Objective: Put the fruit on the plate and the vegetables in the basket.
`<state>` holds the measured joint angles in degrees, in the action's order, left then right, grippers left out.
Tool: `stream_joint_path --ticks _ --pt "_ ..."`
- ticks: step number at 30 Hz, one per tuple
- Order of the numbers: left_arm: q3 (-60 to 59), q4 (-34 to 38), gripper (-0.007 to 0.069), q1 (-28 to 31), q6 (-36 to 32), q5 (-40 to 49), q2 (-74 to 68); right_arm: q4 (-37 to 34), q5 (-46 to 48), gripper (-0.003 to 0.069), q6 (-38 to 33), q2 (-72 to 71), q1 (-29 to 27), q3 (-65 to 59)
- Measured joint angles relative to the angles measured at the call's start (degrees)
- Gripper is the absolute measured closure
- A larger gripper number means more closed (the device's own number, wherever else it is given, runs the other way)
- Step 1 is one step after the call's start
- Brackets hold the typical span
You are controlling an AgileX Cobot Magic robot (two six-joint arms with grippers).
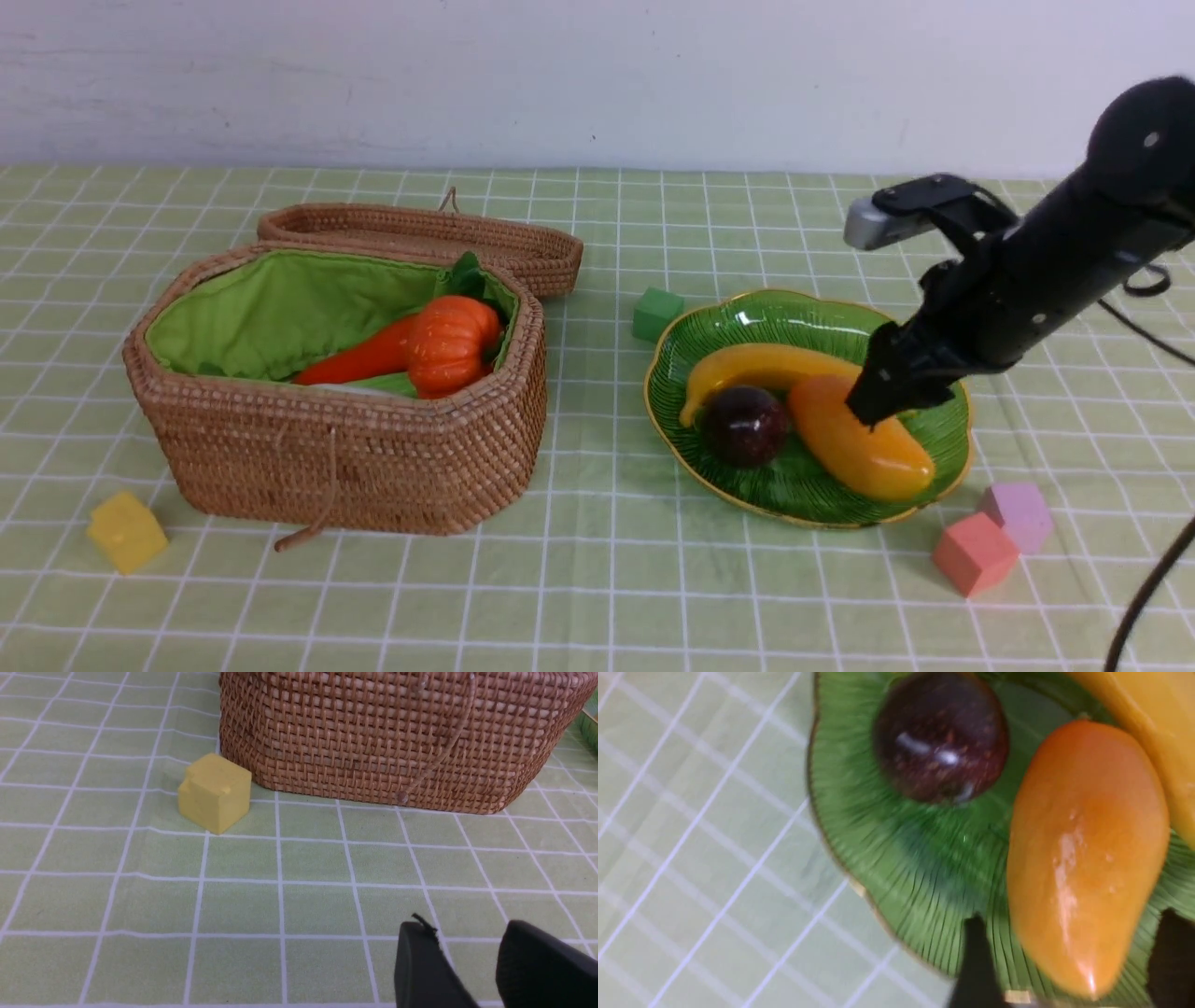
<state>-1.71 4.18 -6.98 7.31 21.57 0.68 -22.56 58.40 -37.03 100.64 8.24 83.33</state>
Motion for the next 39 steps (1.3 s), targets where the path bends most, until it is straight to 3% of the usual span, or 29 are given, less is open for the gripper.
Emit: stream_joint_path --ticks 2,3,5,7,14,20,26,39 --pt "0.00 0.00 0.0386 0.00 0.00 0.00 0.00 1.51 3.44 0.0298 1.34 -2.27 0.00 1.67" --pt "0.00 0.00 0.0386 0.00 0.00 0.00 0.00 3.28 7.31 0.0433 4.66 -4.97 0.00 3.94" --pt "0.00 0.00 0.0386 0.00 0.00 0.00 0.00 4.90 9.96 0.0571 9.48 -9.30 0.00 5.55" --pt "0.00 0.00 0.0386 0.00 0.00 0.00 0.00 6.88 11.40 0.0659 14.37 -14.28 0.00 5.34" --pt "0.00 0.00 0.0386 0.00 0.00 0.00 0.00 10.29 6.14 0.0676 22.78 -33.53 -0.06 -8.90" --pt "0.00 0.00 0.0386 0.00 0.00 0.00 0.00 6.74 -9.41 0.0677 25.29 -49.94 -0.06 -32.09" --pt "0.00 0.00 0.0386 0.00 0.00 0.00 0.00 1.33 -18.29 0.0676 25.42 -59.75 -0.06 -46.37" --pt "0.00 0.00 0.0386 0.00 0.00 0.00 0.00 0.38 -13.21 0.0673 25.46 -64.21 -0.06 -53.05"
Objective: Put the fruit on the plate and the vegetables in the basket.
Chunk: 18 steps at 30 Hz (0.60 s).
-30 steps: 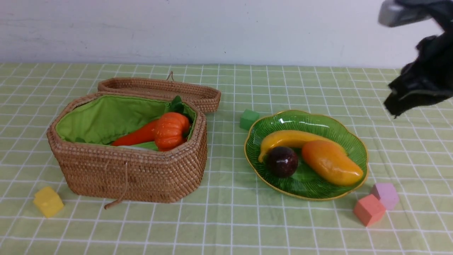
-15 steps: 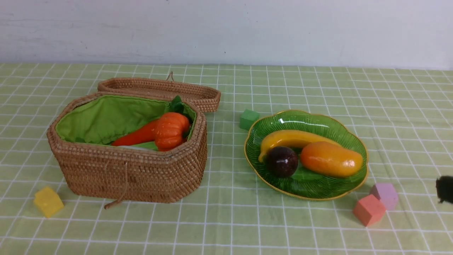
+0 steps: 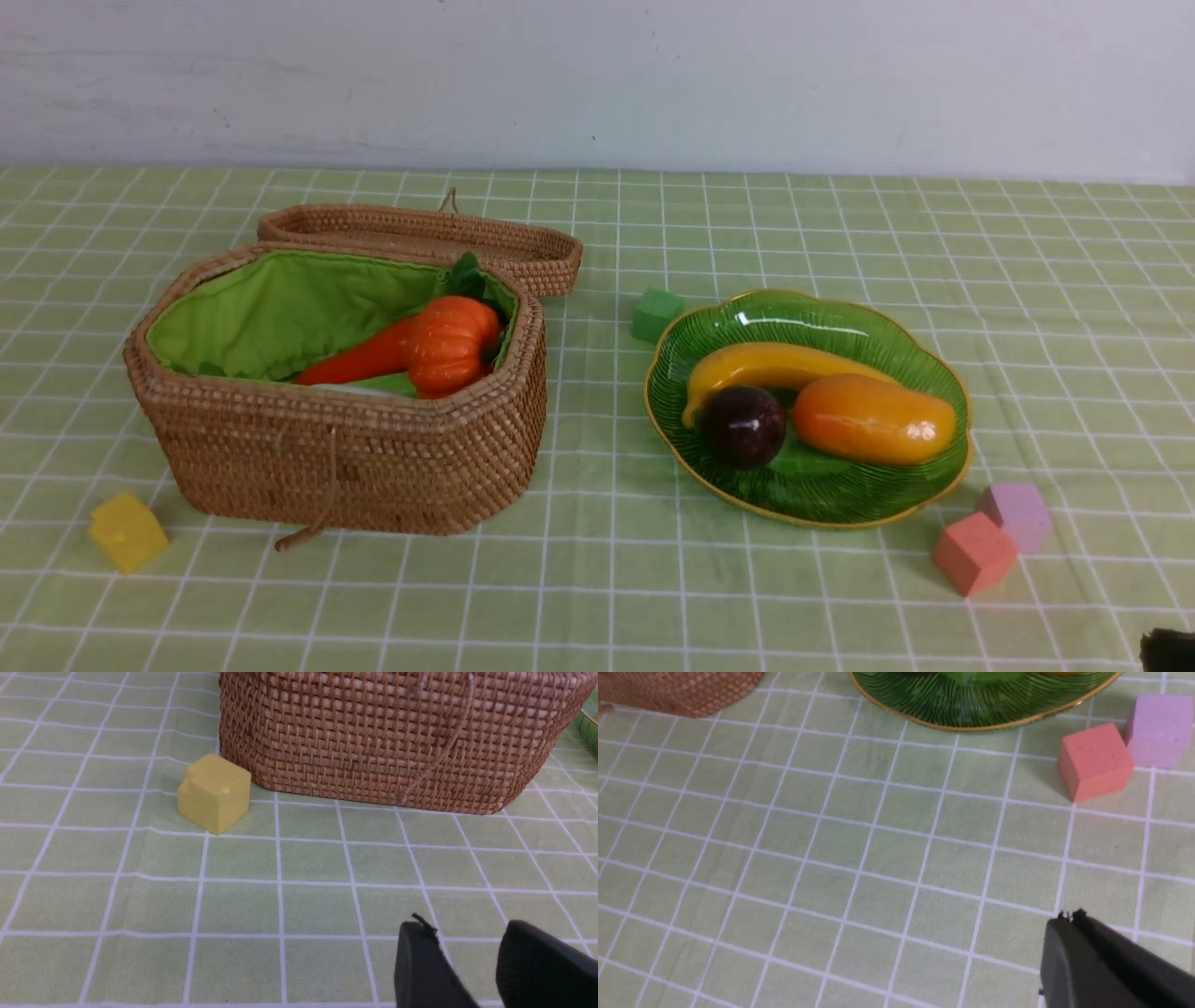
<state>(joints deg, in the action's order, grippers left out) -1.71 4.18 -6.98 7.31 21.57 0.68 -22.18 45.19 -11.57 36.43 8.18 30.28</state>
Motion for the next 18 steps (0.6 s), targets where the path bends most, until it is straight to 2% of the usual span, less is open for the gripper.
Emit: stream_joint_path --ticks 5,8,11,14,18 --pt "0.00 0.00 0.0386 0.00 0.00 0.00 0.00 1.11 1.68 0.0669 -0.87 -1.30 -0.20 0.00" --pt "0.00 0.00 0.0386 0.00 0.00 0.00 0.00 5.83 0.44 0.0666 -5.00 -4.43 -1.89 -0.05" --pt "0.00 0.00 0.0386 0.00 0.00 0.00 0.00 11.96 -2.62 0.0666 -5.66 -9.68 -4.28 -1.87" --pt "0.00 0.00 0.0386 0.00 0.00 0.00 0.00 16.64 -9.56 0.0666 -1.74 -14.28 -6.23 -6.38" --pt "0.00 0.00 0.0386 0.00 0.00 0.00 0.00 21.36 -16.92 0.0663 7.01 -19.86 -8.59 -14.73"
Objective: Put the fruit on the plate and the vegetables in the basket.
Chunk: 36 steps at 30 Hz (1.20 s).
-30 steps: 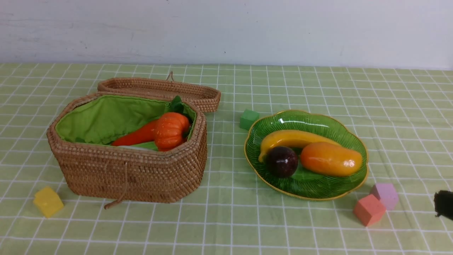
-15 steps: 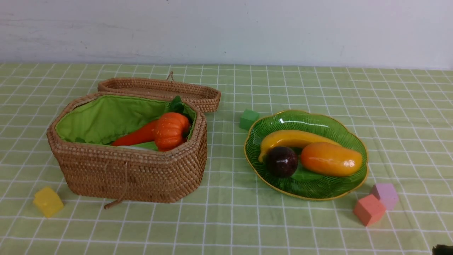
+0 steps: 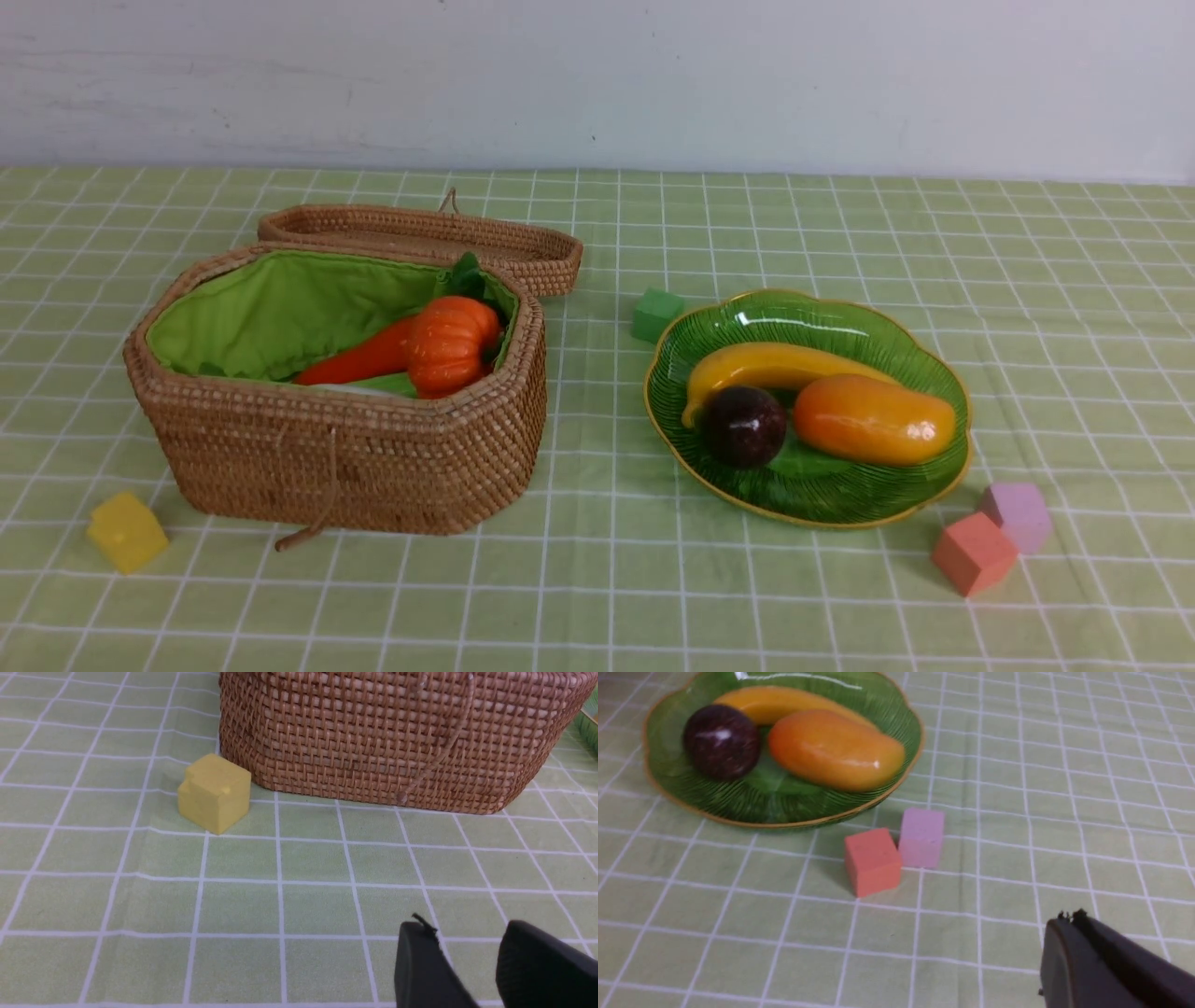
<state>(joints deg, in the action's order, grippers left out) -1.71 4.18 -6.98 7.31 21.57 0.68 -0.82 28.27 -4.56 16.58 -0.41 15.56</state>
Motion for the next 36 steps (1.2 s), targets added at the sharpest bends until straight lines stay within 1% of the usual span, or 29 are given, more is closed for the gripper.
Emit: stream_joint_path --ticks 2,3,4,6,8,12,36 --pt "0.00 0.00 0.0386 0.00 0.00 0.00 0.00 2.03 -2.11 0.0661 4.12 -3.16 -1.10 -5.12" --pt "0.00 0.00 0.0386 0.00 0.00 0.00 0.00 2.32 -2.49 0.0660 4.56 -3.45 -1.18 -6.12" --pt "0.00 0.00 0.0386 0.00 0.00 0.00 0.00 3.28 -3.54 0.0659 6.23 -6.18 -1.48 -10.05" --pt "0.00 0.00 0.0386 0.00 0.00 0.00 0.00 3.75 -5.01 0.0658 6.71 -9.57 -1.65 -14.62" --pt "0.00 0.00 0.0386 0.00 0.00 0.00 0.00 3.81 -5.31 0.0657 6.90 -12.20 -1.66 -16.37" --pt "0.00 0.06 0.0386 0.00 0.00 -0.06 0.02 4.40 -6.33 0.0654 7.34 -16.99 -1.71 -16.61" --pt "0.00 0.06 0.0386 0.00 0.00 0.03 0.02 4.34 -6.18 0.0636 7.52 -17.18 -1.71 -16.61"
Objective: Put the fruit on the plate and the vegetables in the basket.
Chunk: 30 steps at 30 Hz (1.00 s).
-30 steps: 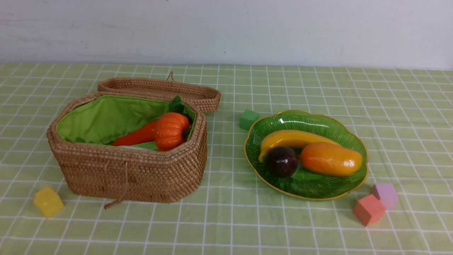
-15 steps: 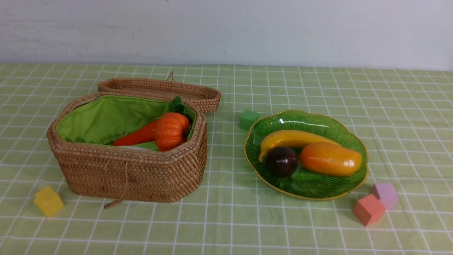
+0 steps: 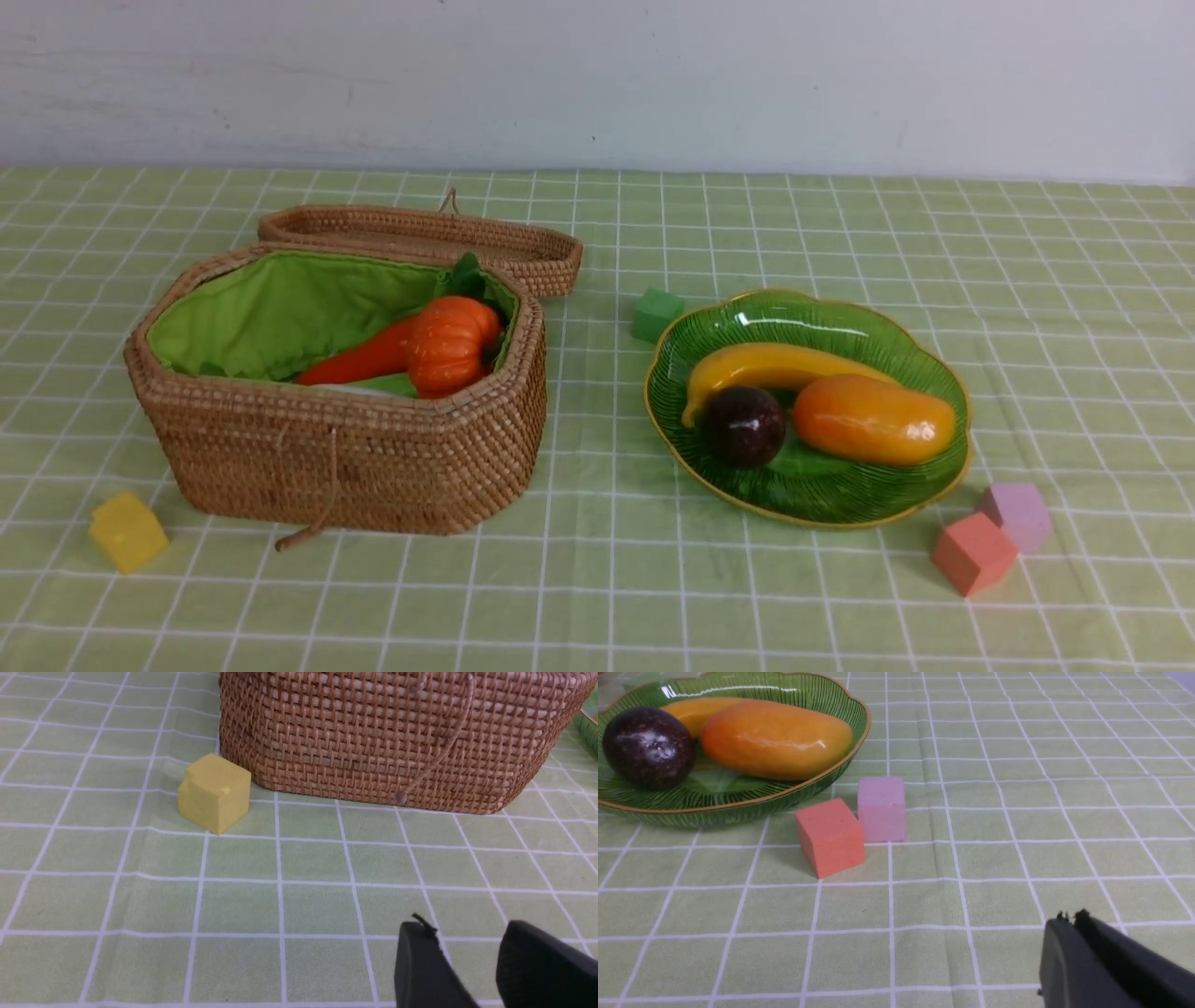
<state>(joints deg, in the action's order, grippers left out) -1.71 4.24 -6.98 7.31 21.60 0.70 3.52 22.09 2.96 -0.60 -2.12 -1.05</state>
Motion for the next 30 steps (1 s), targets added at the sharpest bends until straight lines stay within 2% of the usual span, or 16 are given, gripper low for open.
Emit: stream_joint_path --ticks 30 --pt "0.00 0.00 0.0386 0.00 0.00 0.00 0.00 0.00 0.00 0.0604 0.00 0.00 0.00 0.00"
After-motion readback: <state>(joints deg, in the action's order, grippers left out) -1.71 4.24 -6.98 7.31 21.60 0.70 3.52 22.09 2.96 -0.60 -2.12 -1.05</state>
